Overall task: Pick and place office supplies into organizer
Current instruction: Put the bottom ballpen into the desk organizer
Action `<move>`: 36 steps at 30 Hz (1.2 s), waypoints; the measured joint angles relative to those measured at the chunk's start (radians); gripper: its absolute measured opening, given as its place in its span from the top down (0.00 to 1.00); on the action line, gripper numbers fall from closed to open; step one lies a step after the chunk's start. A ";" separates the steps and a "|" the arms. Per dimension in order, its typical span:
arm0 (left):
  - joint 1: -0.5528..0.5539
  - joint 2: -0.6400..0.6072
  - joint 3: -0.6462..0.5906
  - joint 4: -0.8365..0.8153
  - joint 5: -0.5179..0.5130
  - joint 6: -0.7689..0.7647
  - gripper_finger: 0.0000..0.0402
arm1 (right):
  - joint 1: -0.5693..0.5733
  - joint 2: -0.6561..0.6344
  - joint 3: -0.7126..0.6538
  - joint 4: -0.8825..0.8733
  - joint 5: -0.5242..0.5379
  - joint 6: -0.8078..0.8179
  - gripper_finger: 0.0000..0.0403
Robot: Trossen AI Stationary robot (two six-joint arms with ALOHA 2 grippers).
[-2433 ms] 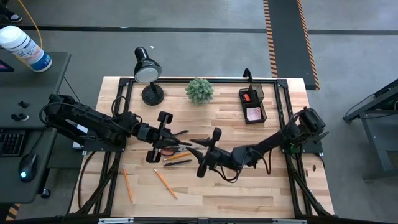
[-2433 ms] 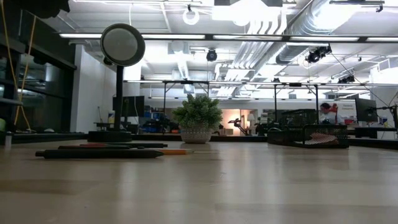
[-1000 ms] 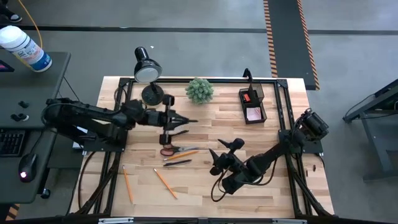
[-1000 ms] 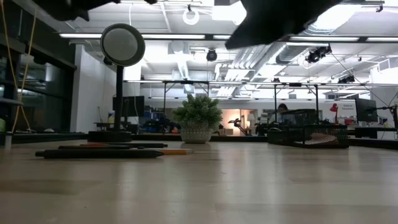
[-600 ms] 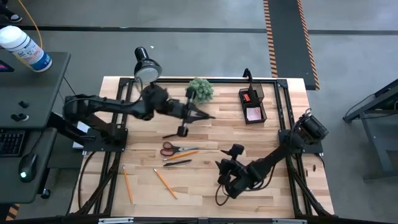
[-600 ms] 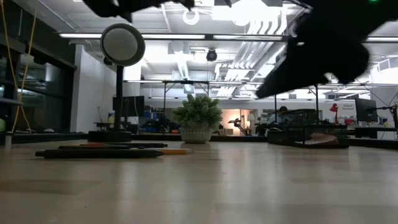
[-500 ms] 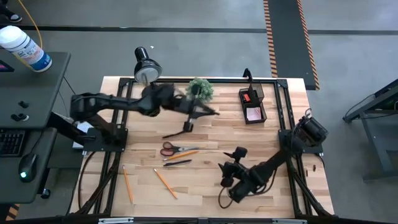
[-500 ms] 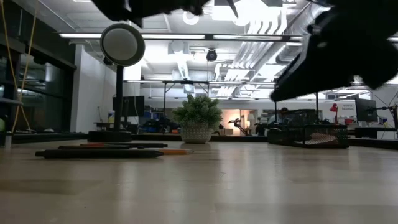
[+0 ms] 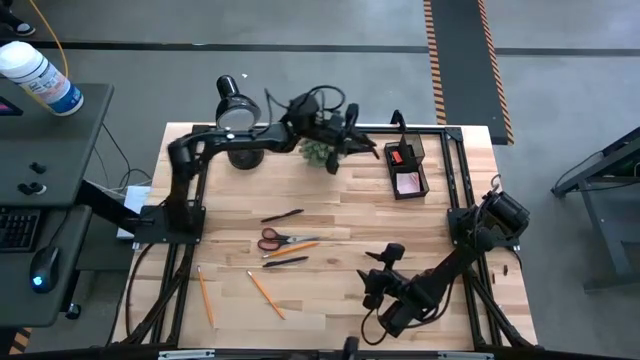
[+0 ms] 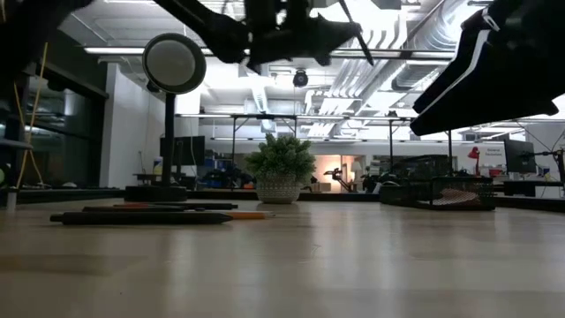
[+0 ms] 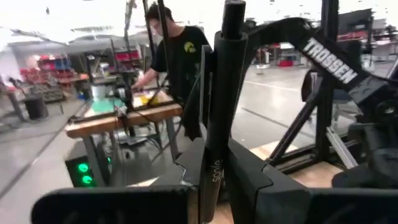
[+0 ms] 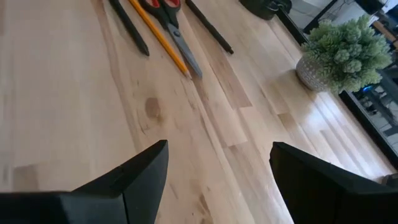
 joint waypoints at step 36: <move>0.180 0.209 0.415 -0.594 0.660 0.249 0.95 | -0.248 -0.006 0.000 0.006 0.299 -0.125 0.36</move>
